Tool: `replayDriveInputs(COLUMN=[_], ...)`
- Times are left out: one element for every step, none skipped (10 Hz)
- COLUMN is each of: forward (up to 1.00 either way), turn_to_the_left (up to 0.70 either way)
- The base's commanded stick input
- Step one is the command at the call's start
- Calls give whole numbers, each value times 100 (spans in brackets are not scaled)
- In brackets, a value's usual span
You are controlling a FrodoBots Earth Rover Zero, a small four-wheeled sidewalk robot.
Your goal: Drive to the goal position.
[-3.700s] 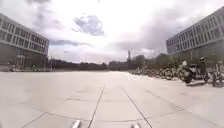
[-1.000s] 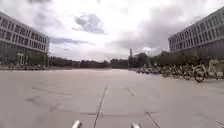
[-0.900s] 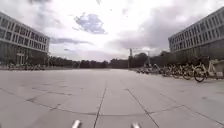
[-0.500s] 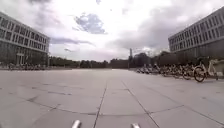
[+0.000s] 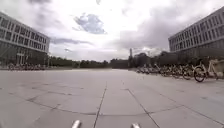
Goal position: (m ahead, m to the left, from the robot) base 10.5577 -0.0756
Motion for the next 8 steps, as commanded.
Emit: replayDriveInputs(forward=[15, 15, 15, 15, 15, 15, 15, 15], turn_to_the_left=[0, 0, 0, 0, 0, 0, 0, 0])
